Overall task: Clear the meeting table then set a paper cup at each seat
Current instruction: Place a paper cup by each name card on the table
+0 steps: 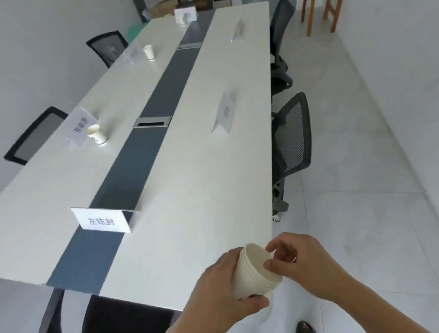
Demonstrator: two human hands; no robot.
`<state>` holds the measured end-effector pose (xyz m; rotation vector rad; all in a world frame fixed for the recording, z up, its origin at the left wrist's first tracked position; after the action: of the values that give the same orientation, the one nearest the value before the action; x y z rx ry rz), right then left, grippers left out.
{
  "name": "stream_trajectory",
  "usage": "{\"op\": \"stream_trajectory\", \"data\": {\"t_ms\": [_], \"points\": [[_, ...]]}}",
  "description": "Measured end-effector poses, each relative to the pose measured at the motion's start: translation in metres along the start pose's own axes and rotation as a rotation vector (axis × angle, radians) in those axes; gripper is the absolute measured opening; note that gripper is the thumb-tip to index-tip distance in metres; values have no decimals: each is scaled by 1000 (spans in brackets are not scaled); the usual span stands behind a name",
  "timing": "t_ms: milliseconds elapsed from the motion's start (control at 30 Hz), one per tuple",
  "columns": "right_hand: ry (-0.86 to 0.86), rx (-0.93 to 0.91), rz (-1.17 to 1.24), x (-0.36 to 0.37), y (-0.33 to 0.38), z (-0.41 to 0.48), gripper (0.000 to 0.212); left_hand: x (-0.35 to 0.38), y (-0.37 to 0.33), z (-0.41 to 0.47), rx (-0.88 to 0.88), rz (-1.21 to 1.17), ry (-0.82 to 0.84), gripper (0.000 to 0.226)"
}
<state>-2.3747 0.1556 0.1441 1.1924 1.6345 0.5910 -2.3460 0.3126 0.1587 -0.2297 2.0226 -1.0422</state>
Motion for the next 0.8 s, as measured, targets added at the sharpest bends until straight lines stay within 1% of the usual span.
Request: {"op": "stream_trajectory", "data": {"t_ms": [133, 233, 333, 500, 633, 700, 800], "points": [[160, -72, -89, 22, 16, 34, 11, -8, 17, -7, -93, -29, -94, 75], [271, -82, -71, 48, 27, 50, 11, -20, 34, -15, -149, -38, -157, 77], [338, -83, -77, 72, 39, 70, 10, -37, 56, -15, -187, -49, -194, 78], [351, -58, -49, 99, 69, 109, 9, -73, 96, -5, -210, -89, -226, 76], [375, -38, -65, 117, 105, 145, 9, -113, 131, 9, -219, -166, -267, 73], [345, -44, -76, 120, 128, 172, 10, -135, 154, 14, -249, -219, -308, 71], [242, -59, -46, 123, 167, 226, 6, -165, 199, 12, -330, -320, -402, 64]]}}
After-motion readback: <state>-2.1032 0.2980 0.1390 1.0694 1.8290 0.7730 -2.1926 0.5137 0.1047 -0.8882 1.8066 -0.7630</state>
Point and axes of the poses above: each hand's wrist, its own z-axis towards the middle knuckle, its own x-axis out of the palm, y = z × x, the point moved 10 cm from there along z, towards the middle knuckle, and after that the axes turned 3 degrees about x, right-handed, at the moved point
